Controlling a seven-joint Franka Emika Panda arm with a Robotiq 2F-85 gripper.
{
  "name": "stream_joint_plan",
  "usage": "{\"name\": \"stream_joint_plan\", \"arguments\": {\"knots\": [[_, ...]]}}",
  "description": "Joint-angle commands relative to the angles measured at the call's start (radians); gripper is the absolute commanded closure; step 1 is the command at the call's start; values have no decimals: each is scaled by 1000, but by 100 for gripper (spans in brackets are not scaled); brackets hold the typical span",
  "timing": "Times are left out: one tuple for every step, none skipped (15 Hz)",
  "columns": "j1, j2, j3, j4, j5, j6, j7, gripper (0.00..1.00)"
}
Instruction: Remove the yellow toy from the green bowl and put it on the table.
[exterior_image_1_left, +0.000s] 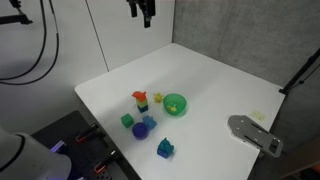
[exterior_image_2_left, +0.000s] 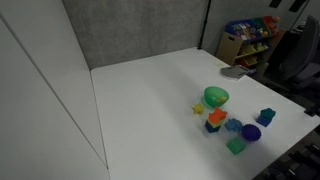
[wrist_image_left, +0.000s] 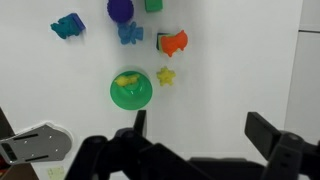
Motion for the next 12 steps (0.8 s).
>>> {"name": "stream_joint_plan", "arguments": {"knots": [[8,112,0,95,21,17,30,0],[10,135,0,106,22,30,31,0],[11,159,-1,112,25,50,31,0],[13,180,-2,116,30,73,29,0],[14,201,-3,115,35,104,25,0],[14,221,-3,110,39,138,24,0],[15,243,-2,103,33,173,31,0],[15,263,-2,94,32,203,31,0],[16,285,-2,87,32,236,31,0],[15,306,-3,80,35,263,32,0],[15,328,-5,73,30,294,36,0],[14,349,-6,67,32,320,36,0]]}}
